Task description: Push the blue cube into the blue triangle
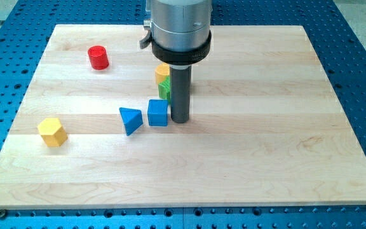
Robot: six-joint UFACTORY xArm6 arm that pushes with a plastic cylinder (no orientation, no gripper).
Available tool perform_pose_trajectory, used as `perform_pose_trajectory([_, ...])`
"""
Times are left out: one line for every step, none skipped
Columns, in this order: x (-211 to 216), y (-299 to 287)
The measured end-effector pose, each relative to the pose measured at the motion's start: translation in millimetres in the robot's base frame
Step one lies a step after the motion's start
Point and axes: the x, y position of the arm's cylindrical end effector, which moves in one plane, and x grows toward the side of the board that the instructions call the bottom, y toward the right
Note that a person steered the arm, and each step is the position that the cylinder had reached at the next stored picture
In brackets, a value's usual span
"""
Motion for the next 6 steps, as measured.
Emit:
perform_pose_trajectory([0.0, 4.7])
perform_pose_trajectory([0.0, 6.9])
perform_pose_trajectory([1.5, 3.8])
perform_pose_trajectory([6.4, -14.6])
perform_pose_trajectory([25.3, -33.5])
perform_pose_trajectory([43.8, -46.7])
